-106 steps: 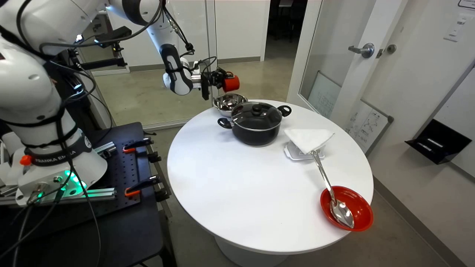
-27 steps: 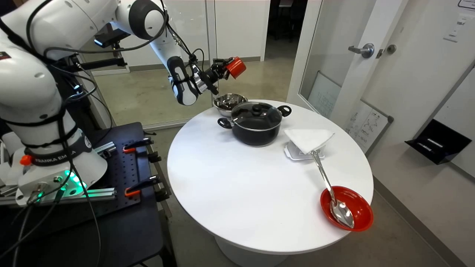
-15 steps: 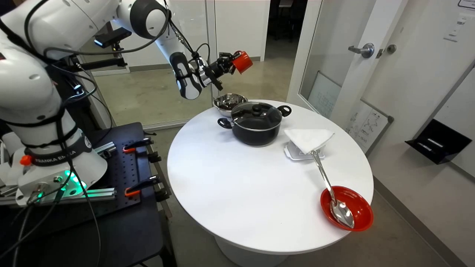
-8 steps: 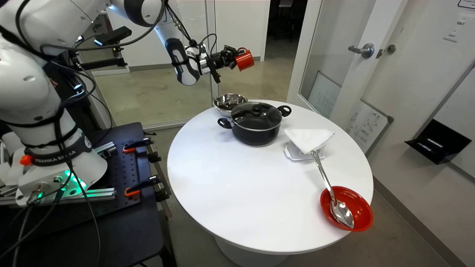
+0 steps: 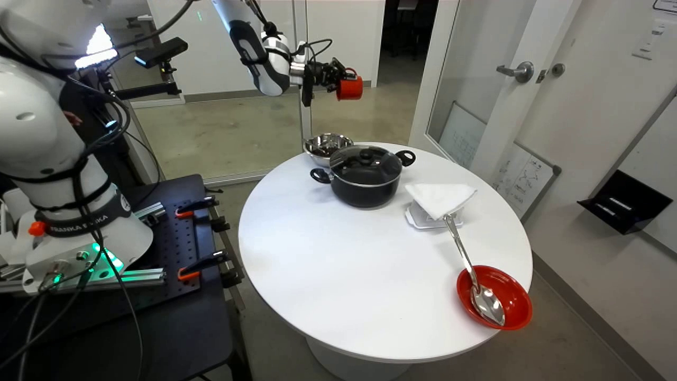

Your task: Pour the contents from the orange cup into the silver bowl

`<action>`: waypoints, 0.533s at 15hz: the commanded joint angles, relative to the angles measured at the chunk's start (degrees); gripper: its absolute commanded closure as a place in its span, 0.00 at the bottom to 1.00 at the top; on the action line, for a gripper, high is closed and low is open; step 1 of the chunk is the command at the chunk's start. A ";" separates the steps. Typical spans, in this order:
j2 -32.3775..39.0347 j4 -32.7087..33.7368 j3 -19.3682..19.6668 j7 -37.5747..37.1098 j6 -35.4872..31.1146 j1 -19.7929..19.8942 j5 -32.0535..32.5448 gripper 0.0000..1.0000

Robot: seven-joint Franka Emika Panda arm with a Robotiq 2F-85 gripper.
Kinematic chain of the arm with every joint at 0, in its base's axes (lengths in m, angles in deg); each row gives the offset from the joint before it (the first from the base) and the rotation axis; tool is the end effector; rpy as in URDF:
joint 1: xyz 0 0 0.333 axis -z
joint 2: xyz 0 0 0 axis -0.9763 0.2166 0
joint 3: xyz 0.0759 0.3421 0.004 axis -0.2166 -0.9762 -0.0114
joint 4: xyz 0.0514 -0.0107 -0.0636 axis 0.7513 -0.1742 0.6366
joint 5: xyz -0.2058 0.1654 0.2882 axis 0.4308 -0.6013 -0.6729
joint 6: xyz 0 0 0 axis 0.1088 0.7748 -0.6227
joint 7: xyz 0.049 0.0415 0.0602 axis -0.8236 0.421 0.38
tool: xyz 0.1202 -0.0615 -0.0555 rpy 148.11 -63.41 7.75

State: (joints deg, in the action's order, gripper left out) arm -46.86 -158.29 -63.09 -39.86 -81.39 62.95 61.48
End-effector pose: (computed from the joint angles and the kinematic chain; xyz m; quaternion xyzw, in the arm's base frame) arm 0.6558 0.3437 0.2350 0.6764 0.3302 0.4787 0.4520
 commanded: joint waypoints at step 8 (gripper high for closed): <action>-0.05 2.80 3.40 -1.27 -43.69 11.09 -7.63 0.98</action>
State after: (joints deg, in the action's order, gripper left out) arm -48.18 -157.85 -60.32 -43.36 -115.71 72.06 58.28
